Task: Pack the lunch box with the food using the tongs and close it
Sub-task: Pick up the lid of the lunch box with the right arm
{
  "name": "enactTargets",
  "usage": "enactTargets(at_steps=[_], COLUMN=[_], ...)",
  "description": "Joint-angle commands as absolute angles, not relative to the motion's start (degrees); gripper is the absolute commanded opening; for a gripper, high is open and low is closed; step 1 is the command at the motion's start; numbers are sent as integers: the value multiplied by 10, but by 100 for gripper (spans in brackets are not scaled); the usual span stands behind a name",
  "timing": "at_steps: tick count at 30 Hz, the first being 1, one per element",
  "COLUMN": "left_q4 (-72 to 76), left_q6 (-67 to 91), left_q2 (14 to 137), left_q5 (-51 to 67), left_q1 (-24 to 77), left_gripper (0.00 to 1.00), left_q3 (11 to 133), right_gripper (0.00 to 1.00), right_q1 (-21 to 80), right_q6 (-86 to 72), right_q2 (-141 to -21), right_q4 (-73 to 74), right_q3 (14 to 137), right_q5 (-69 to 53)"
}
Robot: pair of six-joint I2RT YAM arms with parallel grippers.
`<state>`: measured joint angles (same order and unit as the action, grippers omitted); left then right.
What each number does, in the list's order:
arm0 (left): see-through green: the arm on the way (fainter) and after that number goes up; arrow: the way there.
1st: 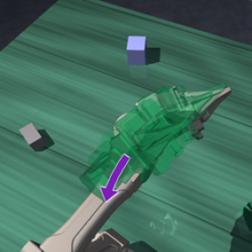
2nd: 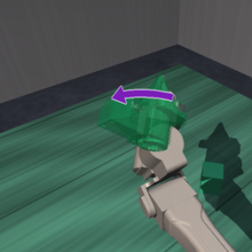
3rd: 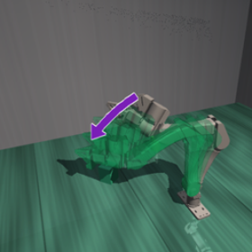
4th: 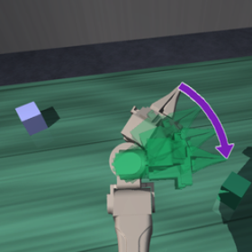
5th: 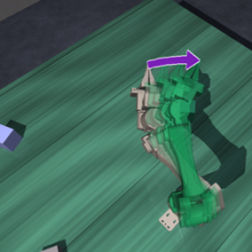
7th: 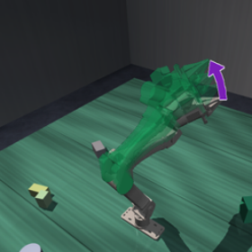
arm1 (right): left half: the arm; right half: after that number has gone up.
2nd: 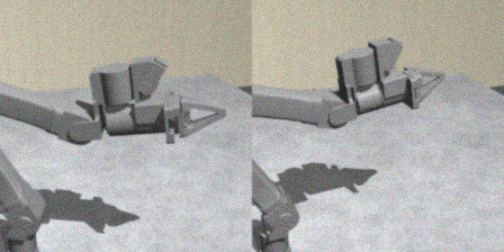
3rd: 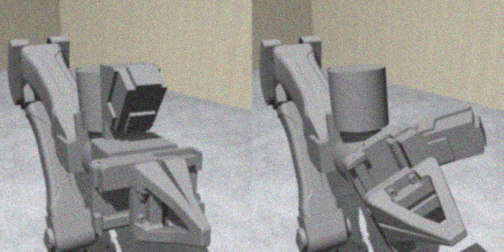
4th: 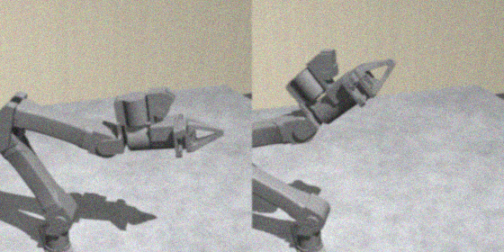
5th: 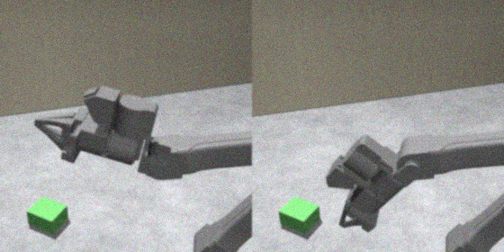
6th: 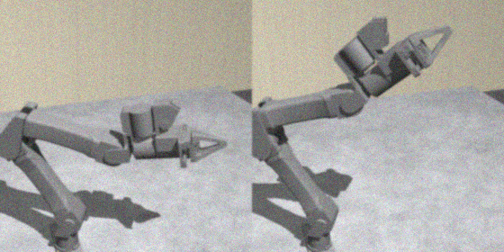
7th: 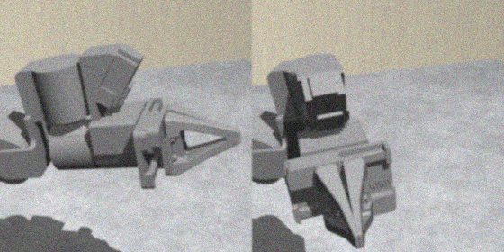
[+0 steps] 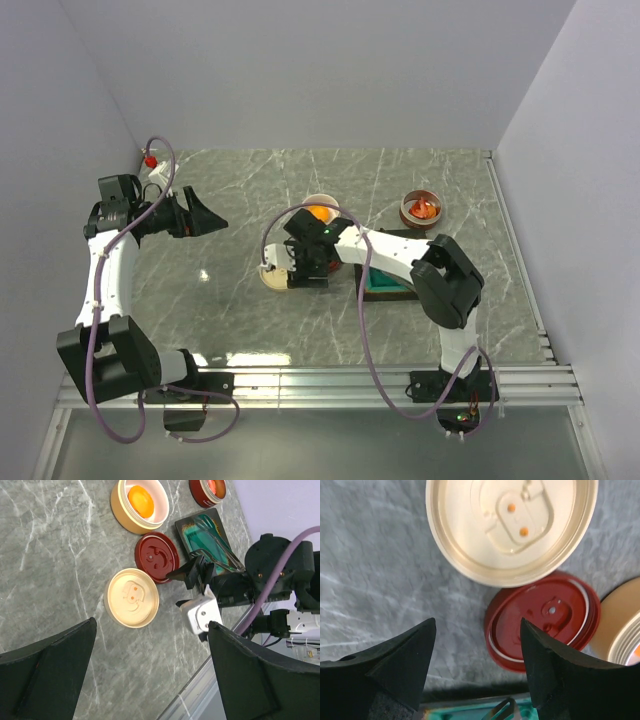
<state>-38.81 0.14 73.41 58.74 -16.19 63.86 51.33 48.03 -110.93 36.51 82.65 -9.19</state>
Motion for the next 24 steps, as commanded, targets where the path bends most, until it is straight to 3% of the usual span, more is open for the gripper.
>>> enactTargets(at_steps=[1, 9, 24], left_q4=[-370, -381, -357], left_q6=[-7, -12, 17], left_q2=[737, 739, 746], left_q5=[611, 613, 618], left_q1=[-163, -164, -164], left_gripper=[99, 99, 99], left_q3=[635, 643, 641], right_gripper=[75, 72, 58], right_q1=[517, 535, 489], right_q6=[497, 469, 460], right_q2=[-1064, -1116, -1119], right_q4=[357, 393, 377], right_q3=[815, 897, 833], right_q5=[-99, -89, -66])
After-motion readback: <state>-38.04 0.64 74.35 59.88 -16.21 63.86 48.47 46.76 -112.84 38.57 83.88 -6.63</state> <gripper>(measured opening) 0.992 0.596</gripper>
